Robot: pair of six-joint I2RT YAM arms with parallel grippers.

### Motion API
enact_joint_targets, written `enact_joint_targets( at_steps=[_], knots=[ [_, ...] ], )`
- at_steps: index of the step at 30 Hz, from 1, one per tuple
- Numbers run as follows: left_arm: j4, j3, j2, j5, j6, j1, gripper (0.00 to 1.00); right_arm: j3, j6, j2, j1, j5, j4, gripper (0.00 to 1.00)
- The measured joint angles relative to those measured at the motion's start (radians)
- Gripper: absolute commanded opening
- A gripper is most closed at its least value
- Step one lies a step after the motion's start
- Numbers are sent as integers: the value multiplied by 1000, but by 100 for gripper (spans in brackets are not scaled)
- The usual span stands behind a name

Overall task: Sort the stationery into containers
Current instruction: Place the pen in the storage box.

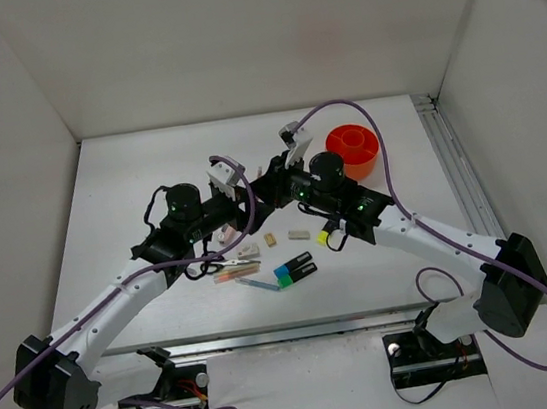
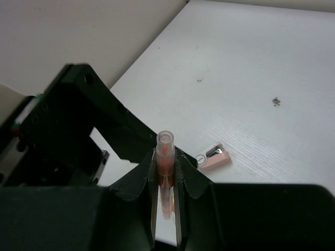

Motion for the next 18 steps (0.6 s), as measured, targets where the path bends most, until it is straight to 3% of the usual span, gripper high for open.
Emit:
enact_joint_targets(
  at_steps=[3, 9, 18],
  knots=[
    [-5, 23, -1, -2, -3, 0, 100, 6, -35, 0, 3, 72, -31, 0],
    [-60, 27, -24, -48, 13, 0, 100, 61, -143, 3, -52, 207, -87, 0],
    [-211, -76, -186, -278, -18, 20, 100, 135, -284, 102, -361, 334, -77, 0]
  ],
)
